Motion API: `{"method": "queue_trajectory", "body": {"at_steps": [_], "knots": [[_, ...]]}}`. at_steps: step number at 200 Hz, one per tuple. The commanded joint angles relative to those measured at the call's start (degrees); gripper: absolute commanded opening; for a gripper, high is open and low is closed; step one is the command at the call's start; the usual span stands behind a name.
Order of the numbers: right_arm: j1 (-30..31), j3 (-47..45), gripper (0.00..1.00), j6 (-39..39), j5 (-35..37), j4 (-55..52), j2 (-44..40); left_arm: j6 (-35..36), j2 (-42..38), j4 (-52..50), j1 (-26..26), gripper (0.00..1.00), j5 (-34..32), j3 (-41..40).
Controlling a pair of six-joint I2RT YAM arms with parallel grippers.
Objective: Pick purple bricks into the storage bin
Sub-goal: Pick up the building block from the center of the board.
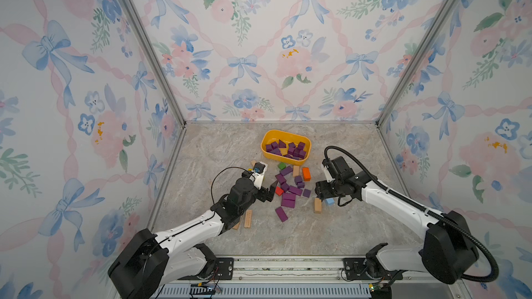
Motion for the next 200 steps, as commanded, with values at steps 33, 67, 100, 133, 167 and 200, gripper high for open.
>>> {"method": "queue_trajectory", "body": {"at_steps": [33,67,100,133,167,200], "knots": [[1.1,4.3,0.73,1.7,3.9,-2.8,6.3,1.1,1.1,6.9,-0.4,0.98,1.7,-4.2],[1.9,5.8,0.73,2.3,5.3,-3.9,7.1,2.4,1.7,11.9,-0.3,0.98,2.0,-7.5],[2.0,6.9,0.73,3.4,6.3,-4.9,7.4,5.8,1.1,16.5,-0.4,0.98,3.2,-10.2],[2.3,7.3,0.74,4.5,8.0,-6.0,7.5,6.6,-2.2,20.3,-0.3,0.98,4.2,-14.1],[2.5,7.6,0.73,5.1,7.8,-5.9,9.8,6.3,-3.7,20.9,-0.3,0.98,3.6,-15.0],[2.8,7.4,0.69,6.8,9.4,-5.8,11.1,5.6,-3.3,20.9,-0.3,0.98,2.9,-15.0]]}}
